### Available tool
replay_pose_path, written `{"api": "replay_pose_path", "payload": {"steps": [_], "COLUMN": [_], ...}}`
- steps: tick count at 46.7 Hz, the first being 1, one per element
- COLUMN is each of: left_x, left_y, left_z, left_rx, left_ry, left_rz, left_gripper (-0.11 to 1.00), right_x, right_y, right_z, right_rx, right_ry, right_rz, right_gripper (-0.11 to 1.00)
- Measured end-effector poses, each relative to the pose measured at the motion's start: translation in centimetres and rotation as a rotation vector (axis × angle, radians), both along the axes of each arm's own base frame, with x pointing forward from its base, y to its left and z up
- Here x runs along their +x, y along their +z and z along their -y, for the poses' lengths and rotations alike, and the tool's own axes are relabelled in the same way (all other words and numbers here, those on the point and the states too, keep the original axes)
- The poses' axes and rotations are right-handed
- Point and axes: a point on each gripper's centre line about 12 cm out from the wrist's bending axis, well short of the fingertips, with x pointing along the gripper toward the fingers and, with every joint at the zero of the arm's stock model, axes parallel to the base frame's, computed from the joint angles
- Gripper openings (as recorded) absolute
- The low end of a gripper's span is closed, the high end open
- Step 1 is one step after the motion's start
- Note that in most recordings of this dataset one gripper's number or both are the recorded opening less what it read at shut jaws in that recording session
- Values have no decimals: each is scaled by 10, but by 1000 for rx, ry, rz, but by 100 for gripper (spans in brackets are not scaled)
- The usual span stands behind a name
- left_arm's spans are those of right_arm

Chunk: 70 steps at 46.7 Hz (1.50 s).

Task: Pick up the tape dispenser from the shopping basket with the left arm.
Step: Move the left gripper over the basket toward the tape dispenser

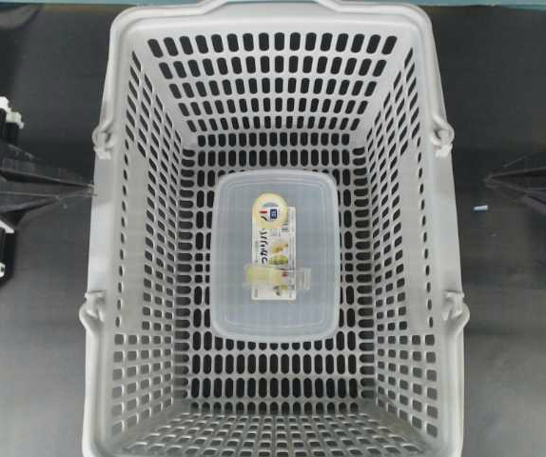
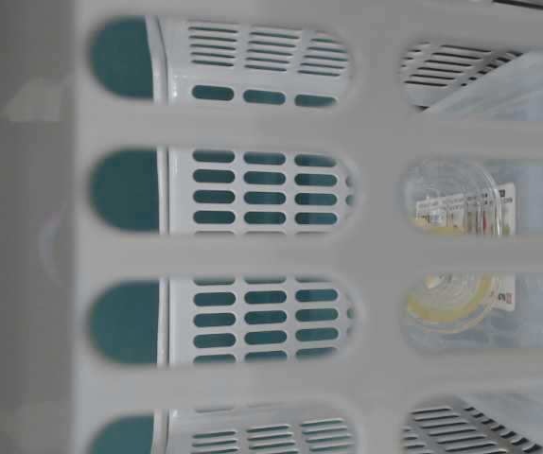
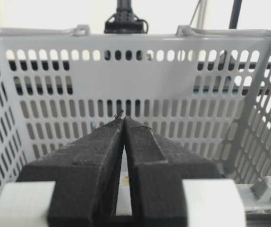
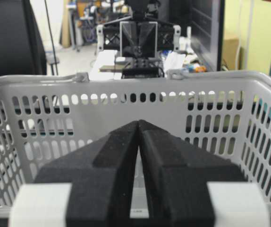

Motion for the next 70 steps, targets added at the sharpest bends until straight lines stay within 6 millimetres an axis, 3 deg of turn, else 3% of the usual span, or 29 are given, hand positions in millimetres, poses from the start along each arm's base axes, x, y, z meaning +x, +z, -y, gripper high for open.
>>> {"api": "replay_pose_path", "payload": {"steps": [4,12,23,33,39,43,47,52,57,70], "left_x": [0,2,3,23,44,59,78,102,128,189], "left_y": [-1,-2,2,44,61,66,70,64,51,2], "left_z": [0,-1,-1,-2,-3,-4,-4,-3,5,16], "left_rx": [1,-30,-36,-31,-31,-32,-32,-31,-14,14], "left_ry": [-4,-4,-3,4,15,23,30,31,9,-5], "left_rz": [-5,-14,-8,-48,-202,-323,-437,-564,-688,-988], "left_gripper": [0,5,41,26,24,31,46,72,88,89], "right_x": [0,0,-1,-5,-8,-10,-12,-14,-16,-16], "right_y": [0,-2,-2,4,7,9,9,10,9,9], "right_z": [0,1,1,3,3,3,3,3,3,3], "right_rx": [1,44,50,50,53,53,52,54,54,52], "right_ry": [0,-1,-1,-11,-14,-15,-14,-14,-14,-15], "right_rz": [0,-11,-11,17,25,22,8,-3,-13,-16], "right_gripper": [0,3,24,31,49,67,75,75,75,75]}}
